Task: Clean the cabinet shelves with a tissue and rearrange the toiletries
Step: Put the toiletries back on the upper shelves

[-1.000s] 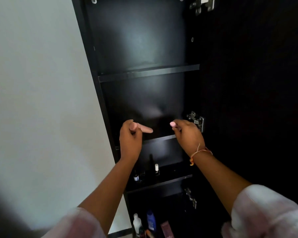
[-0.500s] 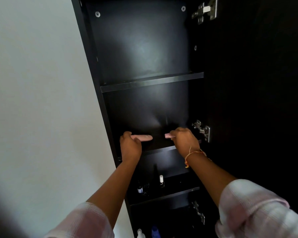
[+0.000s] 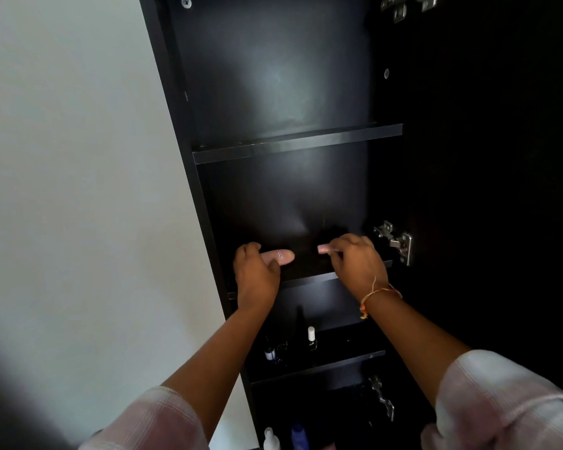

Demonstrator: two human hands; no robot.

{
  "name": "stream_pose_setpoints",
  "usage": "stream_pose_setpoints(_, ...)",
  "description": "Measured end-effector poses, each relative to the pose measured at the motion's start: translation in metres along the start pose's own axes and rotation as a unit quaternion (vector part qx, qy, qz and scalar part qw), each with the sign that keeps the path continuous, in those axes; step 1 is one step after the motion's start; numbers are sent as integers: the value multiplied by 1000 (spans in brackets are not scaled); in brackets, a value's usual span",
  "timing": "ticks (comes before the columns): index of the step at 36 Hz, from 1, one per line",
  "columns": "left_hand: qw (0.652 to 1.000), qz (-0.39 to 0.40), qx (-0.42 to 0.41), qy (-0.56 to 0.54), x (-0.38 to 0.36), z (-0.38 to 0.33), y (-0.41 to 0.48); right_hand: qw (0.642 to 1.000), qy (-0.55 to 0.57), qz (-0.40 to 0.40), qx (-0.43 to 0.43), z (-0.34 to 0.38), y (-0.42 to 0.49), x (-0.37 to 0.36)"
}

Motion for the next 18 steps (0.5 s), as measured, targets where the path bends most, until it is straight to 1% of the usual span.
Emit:
stream_pose_setpoints(4, 997, -20, -68, 17, 3, -2, -6, 1000, 2, -22, -2, 3, -7, 1)
stream_pose_setpoints(7, 988, -37, -143, 37, 5, -2, -15, 997, 19, -76, 7, 7, -15, 4)
stream_pose_setpoints(9, 981, -34, -191, 28, 5, 0, -22, 995, 15, -96, 35, 12, -22, 5)
stream_pose_setpoints(12, 966, -6, -257, 21, 6, 4, -37, 990, 16, -106, 95, 19, -37, 6)
stream_pose_setpoints(14, 958, 23, -286, 21, 5, 11, -53, 986, 24, -105, 124, 23, -54, 2)
stream_pose_setpoints(16, 951, 49, -303, 26, 4, 22, -71, 987, 43, -82, 134, 25, -77, -6)
stream_pose_setpoints(18, 945, 41, -322, 32, 3, 36, -92, 989, 59, -48, 124, 26, -102, -15)
Point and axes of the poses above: each hand's wrist, its own y-axis towards the middle knuckle, its own x-axis out of the back of the hand, z = x × y, the point moved 1 cm from there along y, towards the middle knuckle, and after that the axes turned 4 degrees about -z, right-handed, at the moved point
